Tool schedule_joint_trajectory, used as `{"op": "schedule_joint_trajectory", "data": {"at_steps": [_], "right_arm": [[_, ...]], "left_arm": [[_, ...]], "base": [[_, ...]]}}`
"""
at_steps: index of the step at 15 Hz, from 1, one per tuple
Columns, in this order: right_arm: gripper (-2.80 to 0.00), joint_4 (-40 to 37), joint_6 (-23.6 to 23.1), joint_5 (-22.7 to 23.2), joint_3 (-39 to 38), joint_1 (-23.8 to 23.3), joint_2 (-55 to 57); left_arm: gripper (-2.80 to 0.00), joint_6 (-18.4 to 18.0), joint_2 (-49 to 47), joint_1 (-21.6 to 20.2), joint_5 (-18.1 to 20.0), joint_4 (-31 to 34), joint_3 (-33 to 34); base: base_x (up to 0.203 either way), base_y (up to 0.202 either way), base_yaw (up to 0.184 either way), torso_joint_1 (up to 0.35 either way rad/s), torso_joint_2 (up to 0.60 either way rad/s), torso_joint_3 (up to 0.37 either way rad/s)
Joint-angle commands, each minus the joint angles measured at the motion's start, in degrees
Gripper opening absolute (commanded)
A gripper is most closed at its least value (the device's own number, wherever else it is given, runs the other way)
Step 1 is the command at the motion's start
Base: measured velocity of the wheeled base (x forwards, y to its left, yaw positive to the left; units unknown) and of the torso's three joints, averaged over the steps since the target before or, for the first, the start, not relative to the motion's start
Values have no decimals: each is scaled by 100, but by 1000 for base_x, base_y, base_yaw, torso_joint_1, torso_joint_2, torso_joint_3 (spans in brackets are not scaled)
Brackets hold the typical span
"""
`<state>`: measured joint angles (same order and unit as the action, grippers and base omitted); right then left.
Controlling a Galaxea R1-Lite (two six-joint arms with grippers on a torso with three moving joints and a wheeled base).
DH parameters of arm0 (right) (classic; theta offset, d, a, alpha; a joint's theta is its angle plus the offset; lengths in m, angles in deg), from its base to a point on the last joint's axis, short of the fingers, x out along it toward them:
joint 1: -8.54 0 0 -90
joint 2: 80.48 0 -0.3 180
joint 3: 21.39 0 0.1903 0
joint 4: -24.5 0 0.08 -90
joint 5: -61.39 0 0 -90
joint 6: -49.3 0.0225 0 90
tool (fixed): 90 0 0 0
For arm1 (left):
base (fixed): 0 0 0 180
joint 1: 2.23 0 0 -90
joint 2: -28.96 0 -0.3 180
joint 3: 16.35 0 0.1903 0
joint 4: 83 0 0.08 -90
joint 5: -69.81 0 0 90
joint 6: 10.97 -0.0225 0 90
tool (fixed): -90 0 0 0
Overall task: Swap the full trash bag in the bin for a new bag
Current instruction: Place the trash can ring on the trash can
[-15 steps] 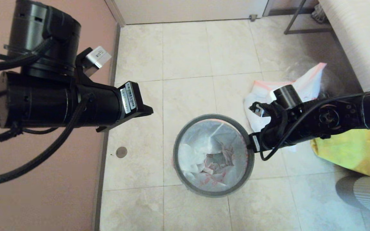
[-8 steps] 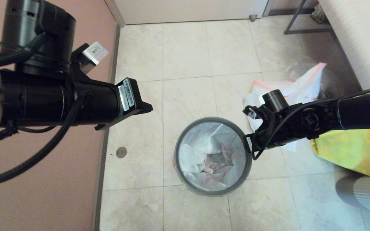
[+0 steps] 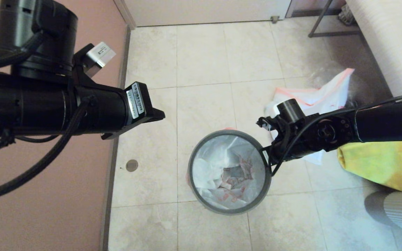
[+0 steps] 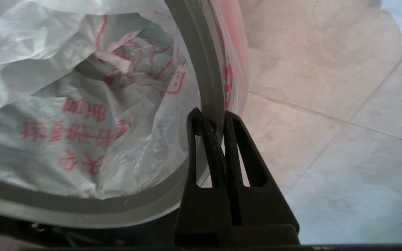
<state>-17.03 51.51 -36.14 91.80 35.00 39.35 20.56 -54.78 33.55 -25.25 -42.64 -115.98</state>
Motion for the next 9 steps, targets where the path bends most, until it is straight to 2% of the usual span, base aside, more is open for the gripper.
{"op": "schedule_joint_trajectory", "data": {"at_steps": [1,5,6,7,9], "right_arm": [[-280,-12,-22,-127,150,15,244],[-280,-3,-110,-237,291,80,347],[-179,4,-115,-293,292,116,322],[0,6,-115,-358,299,137,306],[0,-25,-101,-433,278,238,161]], "left_arm": [[-280,-16,-25,-1,-8,14,-2],[-280,-16,-72,-10,-6,14,6],[-280,-16,-62,-10,-4,23,6],[-280,-16,-55,-10,-4,23,6],[-280,-16,-10,-10,-10,36,6]], "base": [[0,0,0,0,0,0],[0,0,0,0,0,0],[0,0,0,0,0,0],[0,0,0,0,0,0],[0,0,0,0,0,0]]}}
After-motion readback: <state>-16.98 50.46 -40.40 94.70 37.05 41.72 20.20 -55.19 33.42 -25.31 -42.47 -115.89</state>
